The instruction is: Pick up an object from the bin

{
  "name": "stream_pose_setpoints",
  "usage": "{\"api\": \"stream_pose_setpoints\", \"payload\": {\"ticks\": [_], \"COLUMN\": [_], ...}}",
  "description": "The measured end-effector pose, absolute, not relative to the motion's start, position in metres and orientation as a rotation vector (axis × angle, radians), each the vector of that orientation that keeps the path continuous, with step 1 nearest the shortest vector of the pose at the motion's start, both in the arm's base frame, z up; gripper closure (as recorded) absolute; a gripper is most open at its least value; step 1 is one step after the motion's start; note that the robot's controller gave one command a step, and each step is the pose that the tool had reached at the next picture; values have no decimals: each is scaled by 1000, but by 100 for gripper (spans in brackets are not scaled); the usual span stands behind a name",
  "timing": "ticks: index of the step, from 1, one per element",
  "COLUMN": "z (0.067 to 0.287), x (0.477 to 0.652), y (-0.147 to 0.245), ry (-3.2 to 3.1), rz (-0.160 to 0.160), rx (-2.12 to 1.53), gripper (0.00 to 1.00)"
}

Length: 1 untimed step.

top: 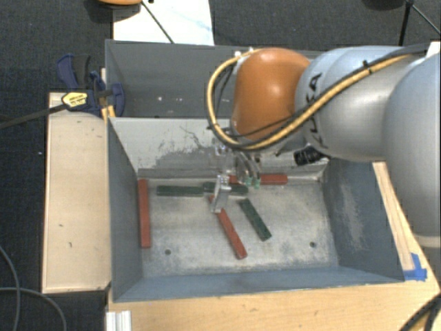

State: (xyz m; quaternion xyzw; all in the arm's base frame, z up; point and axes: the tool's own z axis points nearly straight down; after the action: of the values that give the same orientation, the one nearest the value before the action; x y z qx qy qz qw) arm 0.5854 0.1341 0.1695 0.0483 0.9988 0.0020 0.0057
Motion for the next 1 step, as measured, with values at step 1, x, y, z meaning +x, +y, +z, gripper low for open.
{"api": "stream_pose_setpoints", "payload": {"ticks": [1], "z": [148], "x": [580], "y": [131], "ry": [3125], "rz": [3], "rx": [229], "gripper": [0]}}
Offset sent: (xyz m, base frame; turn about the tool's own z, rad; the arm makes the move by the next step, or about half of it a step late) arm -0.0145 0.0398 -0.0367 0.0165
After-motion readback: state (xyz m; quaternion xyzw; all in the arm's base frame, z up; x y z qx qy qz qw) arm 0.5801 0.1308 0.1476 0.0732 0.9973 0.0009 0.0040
